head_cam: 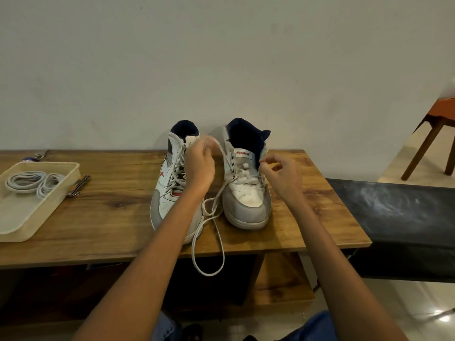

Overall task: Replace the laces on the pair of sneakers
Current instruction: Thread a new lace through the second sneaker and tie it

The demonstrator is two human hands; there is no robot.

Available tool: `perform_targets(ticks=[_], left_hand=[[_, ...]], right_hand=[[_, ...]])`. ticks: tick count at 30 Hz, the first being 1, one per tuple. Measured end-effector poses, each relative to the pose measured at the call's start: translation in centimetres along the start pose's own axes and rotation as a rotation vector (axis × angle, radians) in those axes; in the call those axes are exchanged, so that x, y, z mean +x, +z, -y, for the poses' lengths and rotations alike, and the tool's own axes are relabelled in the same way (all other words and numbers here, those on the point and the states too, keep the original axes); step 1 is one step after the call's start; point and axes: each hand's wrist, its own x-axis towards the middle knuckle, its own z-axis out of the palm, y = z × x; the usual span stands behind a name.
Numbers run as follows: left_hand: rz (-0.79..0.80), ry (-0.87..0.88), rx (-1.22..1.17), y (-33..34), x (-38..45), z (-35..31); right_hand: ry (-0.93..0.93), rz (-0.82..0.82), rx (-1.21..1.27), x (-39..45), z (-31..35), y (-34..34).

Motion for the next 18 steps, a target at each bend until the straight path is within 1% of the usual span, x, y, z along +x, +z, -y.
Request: perform_targets(ticks=[2,3,4,5,6,7,8,10,11,12,15,16,17,18], left_hand=[[-0.144,-0.175,-0.544,-1.0,1.2,-1.2],[-0.182,-0.273,-0.816,-1.6,1.6,-1.7],[-0.185,-0.348,-1.039,-2.0,1.8,-1.9],[-0.175,-0.397,-1.155,-2.2,1.7,-1.9],[-0.163,-0.424,-1.131,-2.3,1.7,-1.7],[-0.145,-0.416,-0.974,-2.2,1.7,-1.3],[-0.120,-0.359,-0.710,-1.9,1.5,-0.9],[-0.038,-0.127,-0.117,-1.2,1.2,0.1],[0.032,-0.033,0.109,-0.8,0.9,0.5],[0.128,0.013,0.272,-0.4,0.5,0.7],[0.408,0.024,0.552,0.3,-0.7,1.1],[0.450,0.040,0.609,0.5,-0.8,1.2],[0.454,0.065,0.639,0.5,-0.8,1.2],[0.422,0.080,0.647,0.5,-0.7,0.9]], right_hand=[[-0.001,-0.010,0.018,0.0,-0.2,-0.1],[-0.004,-0.011,0.025,0.0,-0.1,-0.1],[-0.006,-0.009,0.020,-0.1,0.0,0.0],[-0.006,-0.005,0.008,-0.1,0.1,0.1],[-0.003,-0.003,-0.006,-0.1,0.2,0.3],[-0.004,-0.007,-0.018,-0.1,0.2,0.4],[-0.007,-0.015,-0.030,-0.1,0.2,0.5],[-0.031,-0.037,-0.056,-0.2,0.1,0.6],[-0.053,-0.040,-0.077,-0.4,0.0,0.6],[-0.075,-0.036,-0.106,-0.5,0.1,0.6],[-0.103,-0.023,-0.179,-0.8,0.1,0.7],[-0.093,-0.024,-0.187,-0.8,0.1,0.7],[-0.079,-0.029,-0.190,-0.8,0.1,0.7],[-0.066,-0.034,-0.191,-0.7,0.1,0.7]])
